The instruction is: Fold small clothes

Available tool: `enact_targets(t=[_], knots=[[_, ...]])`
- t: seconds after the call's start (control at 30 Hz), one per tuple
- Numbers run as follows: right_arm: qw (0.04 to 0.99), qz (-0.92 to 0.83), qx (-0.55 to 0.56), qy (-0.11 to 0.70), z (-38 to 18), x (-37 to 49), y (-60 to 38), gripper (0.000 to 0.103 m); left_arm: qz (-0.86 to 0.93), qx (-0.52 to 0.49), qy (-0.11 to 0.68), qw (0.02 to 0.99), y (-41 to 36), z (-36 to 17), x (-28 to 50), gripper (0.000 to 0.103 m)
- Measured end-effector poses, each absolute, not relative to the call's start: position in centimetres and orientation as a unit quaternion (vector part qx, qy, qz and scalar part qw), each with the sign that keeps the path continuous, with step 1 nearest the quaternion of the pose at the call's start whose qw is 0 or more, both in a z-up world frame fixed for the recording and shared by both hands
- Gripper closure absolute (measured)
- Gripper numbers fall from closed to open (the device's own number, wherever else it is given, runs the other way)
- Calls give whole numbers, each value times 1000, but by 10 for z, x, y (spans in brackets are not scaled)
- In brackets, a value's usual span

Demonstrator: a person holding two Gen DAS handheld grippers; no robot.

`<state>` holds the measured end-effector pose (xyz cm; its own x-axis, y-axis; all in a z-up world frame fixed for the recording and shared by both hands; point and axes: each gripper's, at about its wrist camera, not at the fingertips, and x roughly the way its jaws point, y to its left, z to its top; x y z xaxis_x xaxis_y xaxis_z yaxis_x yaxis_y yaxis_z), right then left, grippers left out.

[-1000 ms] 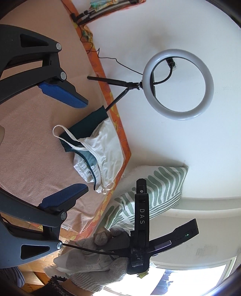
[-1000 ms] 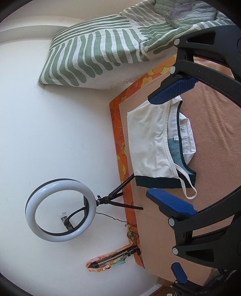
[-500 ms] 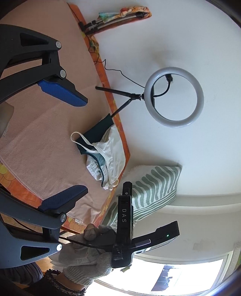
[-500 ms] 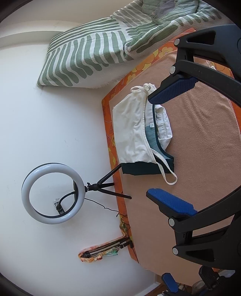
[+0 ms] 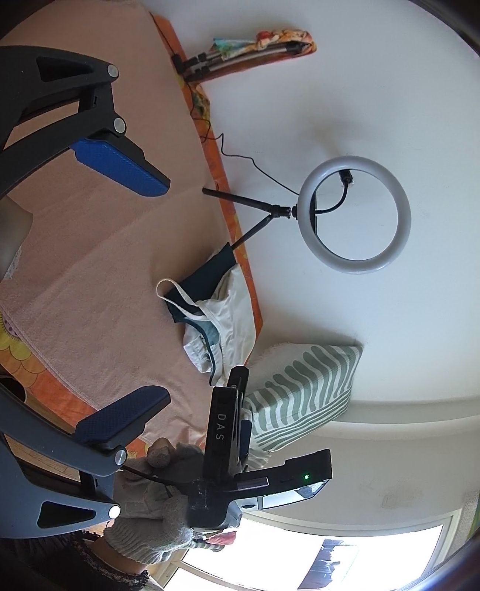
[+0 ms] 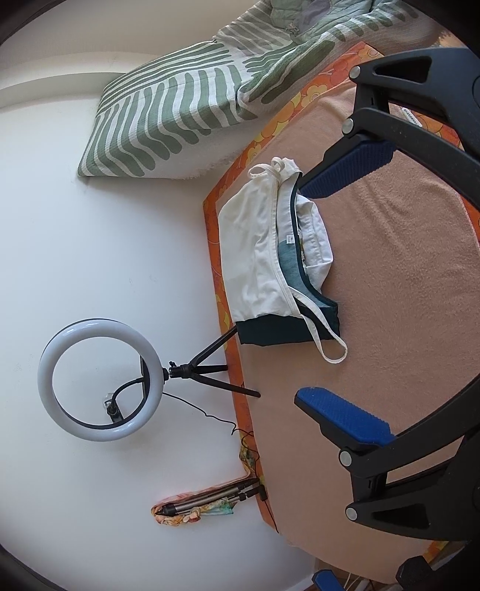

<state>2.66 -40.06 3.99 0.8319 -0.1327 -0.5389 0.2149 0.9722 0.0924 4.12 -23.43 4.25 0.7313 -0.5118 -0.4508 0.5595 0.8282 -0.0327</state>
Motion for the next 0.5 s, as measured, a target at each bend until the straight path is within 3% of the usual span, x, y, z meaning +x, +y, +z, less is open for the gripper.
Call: enact_targets(t=[0.5], knots=[[952, -102, 86, 277, 23, 27, -403, 0, -283, 46, 230, 930, -228, 40, 36, 1]])
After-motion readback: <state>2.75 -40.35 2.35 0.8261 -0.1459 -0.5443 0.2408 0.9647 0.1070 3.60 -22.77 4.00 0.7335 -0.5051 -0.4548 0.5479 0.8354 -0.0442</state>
